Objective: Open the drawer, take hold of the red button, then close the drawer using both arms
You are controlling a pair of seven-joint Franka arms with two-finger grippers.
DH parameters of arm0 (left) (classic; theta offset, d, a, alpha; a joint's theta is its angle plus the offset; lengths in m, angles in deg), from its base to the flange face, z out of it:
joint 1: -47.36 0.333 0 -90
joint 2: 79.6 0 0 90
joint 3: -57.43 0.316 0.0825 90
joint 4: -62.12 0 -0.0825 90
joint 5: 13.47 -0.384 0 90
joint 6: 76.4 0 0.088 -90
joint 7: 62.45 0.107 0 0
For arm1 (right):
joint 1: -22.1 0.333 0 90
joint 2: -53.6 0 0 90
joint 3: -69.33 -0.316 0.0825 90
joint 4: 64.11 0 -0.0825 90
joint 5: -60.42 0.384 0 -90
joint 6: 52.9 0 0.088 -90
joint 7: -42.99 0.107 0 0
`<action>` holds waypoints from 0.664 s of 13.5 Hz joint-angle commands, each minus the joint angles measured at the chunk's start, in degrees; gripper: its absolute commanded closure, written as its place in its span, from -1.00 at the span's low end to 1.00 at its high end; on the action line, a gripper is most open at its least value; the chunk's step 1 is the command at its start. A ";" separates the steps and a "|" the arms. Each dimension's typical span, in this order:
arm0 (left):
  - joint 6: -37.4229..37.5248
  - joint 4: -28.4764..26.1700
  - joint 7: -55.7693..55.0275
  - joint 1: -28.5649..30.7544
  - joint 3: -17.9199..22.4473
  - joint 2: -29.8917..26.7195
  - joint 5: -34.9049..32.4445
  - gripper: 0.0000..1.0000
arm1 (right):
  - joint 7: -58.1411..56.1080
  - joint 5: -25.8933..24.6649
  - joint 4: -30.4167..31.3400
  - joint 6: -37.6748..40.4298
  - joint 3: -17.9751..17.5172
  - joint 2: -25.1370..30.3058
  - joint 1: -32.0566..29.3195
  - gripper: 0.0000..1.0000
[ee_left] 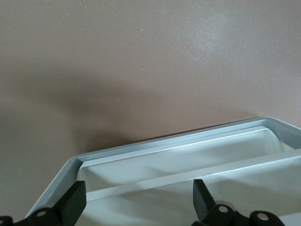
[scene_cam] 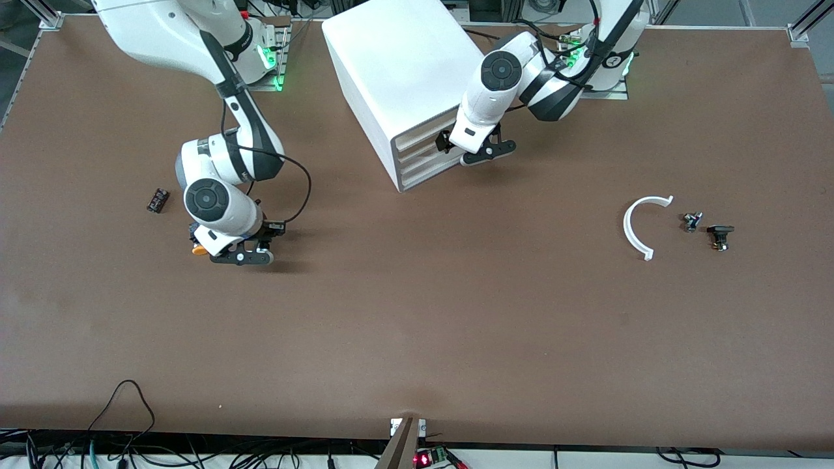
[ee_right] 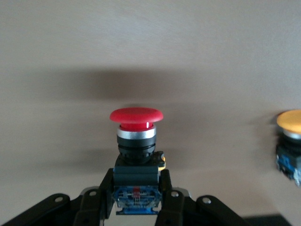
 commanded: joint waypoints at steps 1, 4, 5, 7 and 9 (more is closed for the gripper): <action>0.80 -0.03 12.27 2.76 5.03 -3.02 1.67 -1.00 | -3.43 -0.93 5.65 -6.39 0.44 1.38 -1.10 0.58; 0.80 2.77 31.70 3.38 14.62 -3.46 1.49 -1.00 | -3.79 -0.85 5.65 -6.84 0.44 0.59 -1.37 0.44; 0.97 4.26 37.59 3.82 17.43 -3.81 1.23 -1.00 | -2.57 -0.67 5.04 -6.58 0.44 0.41 -1.37 -0.35; 2.54 6.64 51.82 5.31 22.01 -5.57 1.22 -1.00 | 0.51 -0.67 1.37 -2.66 0.36 0.67 -1.37 -1.00; 10.86 11.11 57.85 6.54 25.52 -7.50 1.23 -1.00 | 0.79 -0.41 -4.78 4.90 0.18 0.41 -1.37 -1.00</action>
